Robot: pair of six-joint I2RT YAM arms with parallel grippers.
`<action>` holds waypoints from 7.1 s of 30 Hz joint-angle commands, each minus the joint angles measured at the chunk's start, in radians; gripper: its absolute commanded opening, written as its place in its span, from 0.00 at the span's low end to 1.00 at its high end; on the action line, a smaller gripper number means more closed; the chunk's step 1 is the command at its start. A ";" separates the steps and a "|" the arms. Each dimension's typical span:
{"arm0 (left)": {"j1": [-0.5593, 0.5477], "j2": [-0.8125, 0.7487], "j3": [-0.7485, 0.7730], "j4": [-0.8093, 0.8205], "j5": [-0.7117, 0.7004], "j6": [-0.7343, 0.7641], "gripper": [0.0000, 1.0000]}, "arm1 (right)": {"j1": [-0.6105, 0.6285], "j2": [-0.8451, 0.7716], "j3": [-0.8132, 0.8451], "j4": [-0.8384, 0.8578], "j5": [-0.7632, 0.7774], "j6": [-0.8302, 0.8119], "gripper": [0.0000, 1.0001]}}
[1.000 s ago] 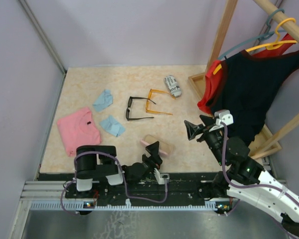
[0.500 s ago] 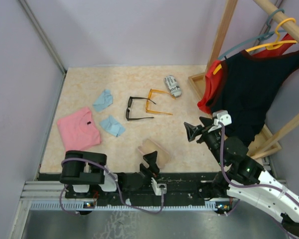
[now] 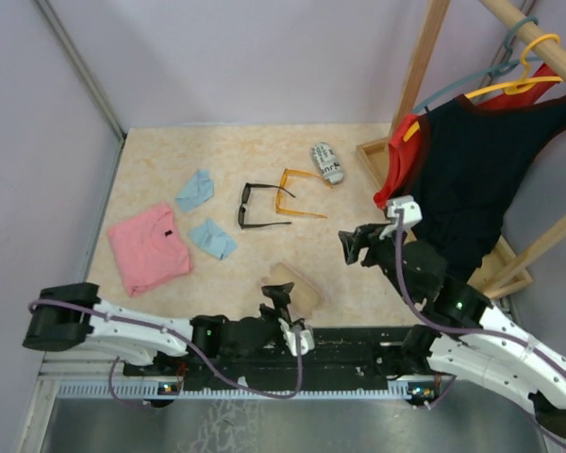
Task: Organize the sunglasses
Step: Place the sunglasses case at the center of the board, then adjust the sunglasses case at the center of the board.
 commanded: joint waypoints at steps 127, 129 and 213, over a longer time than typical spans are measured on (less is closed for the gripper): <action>0.952 -0.641 0.284 -1.066 0.114 -1.258 0.99 | -0.194 1.311 0.713 -0.206 -0.790 -0.882 0.44; 0.952 -0.635 0.285 -1.061 0.118 -1.255 1.00 | -0.195 1.285 0.692 -0.189 -0.797 -0.866 0.45; 0.969 -0.217 0.288 -0.779 0.370 -1.145 0.92 | -0.235 1.008 0.079 0.403 -0.309 0.161 0.01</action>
